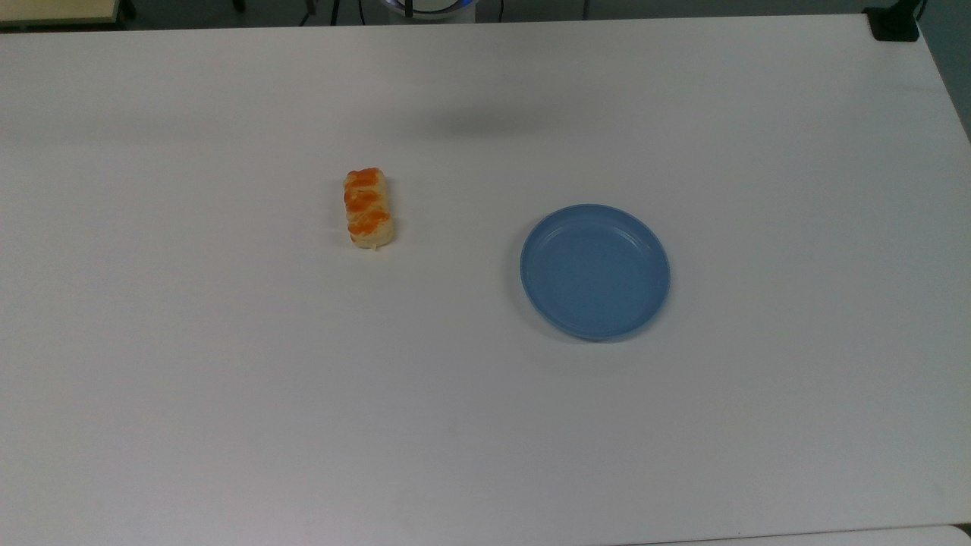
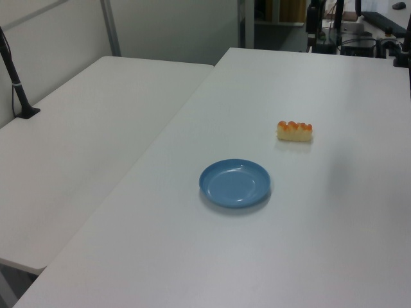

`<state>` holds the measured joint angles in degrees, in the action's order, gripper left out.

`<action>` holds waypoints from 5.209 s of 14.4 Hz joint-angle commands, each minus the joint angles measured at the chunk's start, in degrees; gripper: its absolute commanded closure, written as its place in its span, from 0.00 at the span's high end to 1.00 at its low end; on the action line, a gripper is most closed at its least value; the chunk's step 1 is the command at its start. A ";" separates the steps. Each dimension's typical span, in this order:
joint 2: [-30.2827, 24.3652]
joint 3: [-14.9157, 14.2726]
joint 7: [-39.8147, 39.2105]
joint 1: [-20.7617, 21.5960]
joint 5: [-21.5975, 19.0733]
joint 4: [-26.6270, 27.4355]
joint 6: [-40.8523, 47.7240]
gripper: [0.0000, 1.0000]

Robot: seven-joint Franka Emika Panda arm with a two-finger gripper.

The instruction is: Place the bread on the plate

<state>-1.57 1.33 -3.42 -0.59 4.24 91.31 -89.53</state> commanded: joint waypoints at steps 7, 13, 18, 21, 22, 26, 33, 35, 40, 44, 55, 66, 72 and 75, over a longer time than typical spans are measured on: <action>-2.03 -0.19 -0.63 -0.20 -1.07 1.85 1.29 1.00; -1.42 -0.45 -1.85 -0.46 -1.33 4.04 -0.72 1.00; 0.25 -0.54 -3.17 -3.01 -1.25 13.79 -12.13 1.00; 3.67 -0.54 -3.17 -3.98 -1.25 18.72 -18.46 1.00; 5.60 -0.54 -3.17 -3.98 -1.25 19.42 -20.22 1.00; 14.38 -0.46 -2.56 -3.89 -0.55 19.43 -27.42 1.00; 19.59 -0.28 -2.03 -3.28 0.34 19.43 -33.34 0.81; 19.94 0.07 -1.60 -3.01 0.25 19.17 -33.34 0.46; 18.36 0.69 2.09 -1.52 -0.37 16.45 -32.37 0.19; 17.92 0.69 9.55 5.49 -0.46 10.84 -29.83 0.20; 29.69 0.69 30.22 18.61 -0.54 -1.66 -34.10 0.21; 32.42 1.74 31.98 19.93 -0.02 -1.22 -39.23 0.90; 25.06 1.48 31.11 18.44 0.25 -1.22 -36.69 1.00; 19.00 1.39 24.89 14.23 0.25 -1.22 -26.96 1.00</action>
<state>25.19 2.82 27.02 17.50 4.39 88.08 -124.96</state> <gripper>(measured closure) 0.000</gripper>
